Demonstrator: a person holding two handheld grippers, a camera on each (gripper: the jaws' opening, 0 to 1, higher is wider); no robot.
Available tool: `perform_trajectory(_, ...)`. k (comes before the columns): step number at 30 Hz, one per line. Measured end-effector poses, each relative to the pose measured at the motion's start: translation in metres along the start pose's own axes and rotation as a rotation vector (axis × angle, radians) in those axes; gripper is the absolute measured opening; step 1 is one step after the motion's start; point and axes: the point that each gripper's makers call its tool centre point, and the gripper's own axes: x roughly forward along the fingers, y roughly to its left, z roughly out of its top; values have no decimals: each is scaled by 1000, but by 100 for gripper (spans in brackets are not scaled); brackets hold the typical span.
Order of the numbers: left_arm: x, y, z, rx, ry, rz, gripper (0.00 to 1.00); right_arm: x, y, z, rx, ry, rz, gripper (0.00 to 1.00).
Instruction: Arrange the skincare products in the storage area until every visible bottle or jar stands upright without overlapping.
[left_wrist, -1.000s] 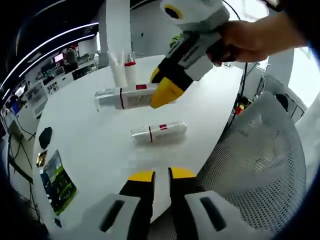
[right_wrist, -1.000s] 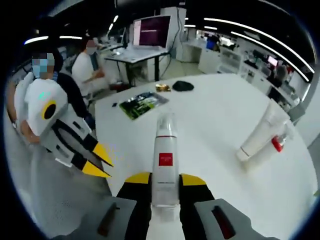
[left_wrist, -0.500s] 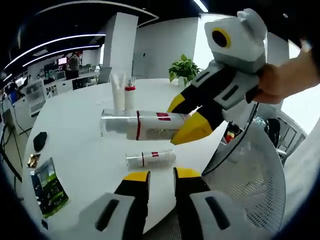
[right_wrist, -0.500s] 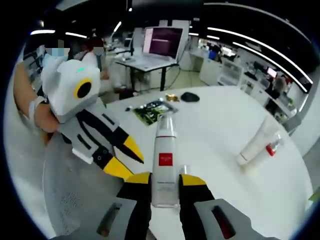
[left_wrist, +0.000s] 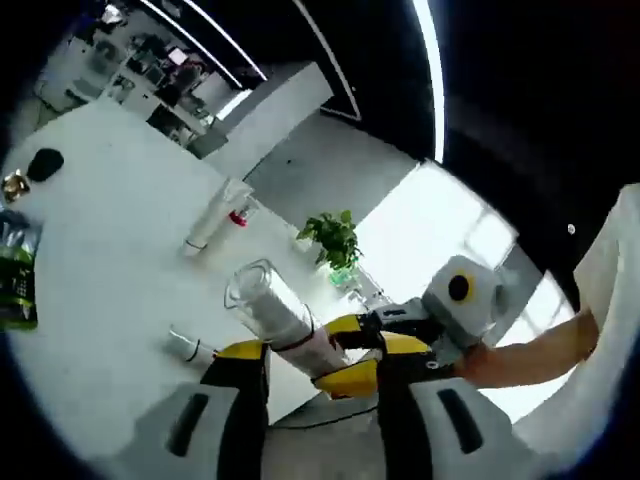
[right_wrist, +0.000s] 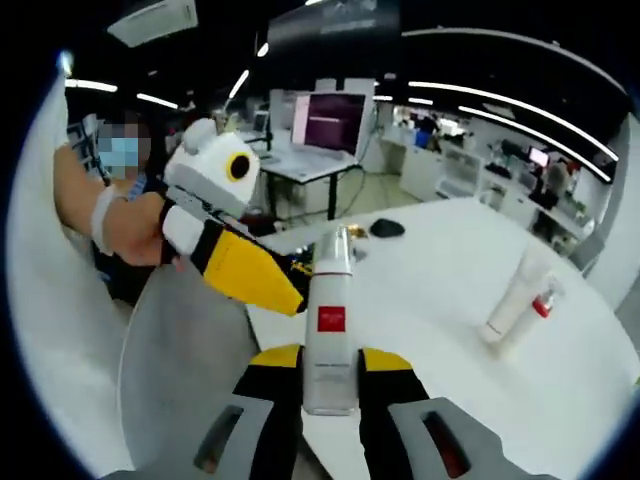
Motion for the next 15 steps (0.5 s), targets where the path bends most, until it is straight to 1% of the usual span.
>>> perform_trajectory(1,-2,2,14,-63,-92,-5,34,1,-1,7,27,-29,-8,14)
perform_trajectory(2,-4,2,16,-107,-115,-2,30,2,0,11,35,-41,3,14)
perform_trajectory(3,-5,4,18,-118,-129,4,25,3,-1,13,29,-46,0,14)
perform_trajectory(4,-7,7,19,-110,-143,22,22,5,0,16,12,-46,7,14)
perform_trajectory(6,-6,5,17,-83,-134,20,19,7,5,23,12,-72,28,14)
perform_trajectory(7,-4,4,12,-66,-113,24,17,8,7,25,8,-80,31,14)
perform_trajectory(8,-3,3,-1,-49,-48,21,17,9,8,24,-4,-73,30,14)
perform_trajectory(9,-2,1,-3,-63,-41,18,17,10,10,26,-6,-89,33,14)
perform_trajectory(10,-2,3,-1,-62,-61,33,17,11,10,22,-13,-69,29,14)
perform_trajectory(11,-5,6,-1,-49,-58,47,16,13,11,21,-19,-71,27,14)
perform_trajectory(12,-6,7,-6,-87,-29,59,16,15,12,19,-15,-69,27,15)
perform_trajectory(13,-6,7,-8,-71,-17,66,16,16,13,15,0,-60,28,15)
perform_trajectory(14,-6,9,-11,-6,2,78,15,17,14,12,1,-48,28,15)
perform_trajectory(15,-6,8,-13,14,13,83,15,17,16,8,-19,-24,25,15)
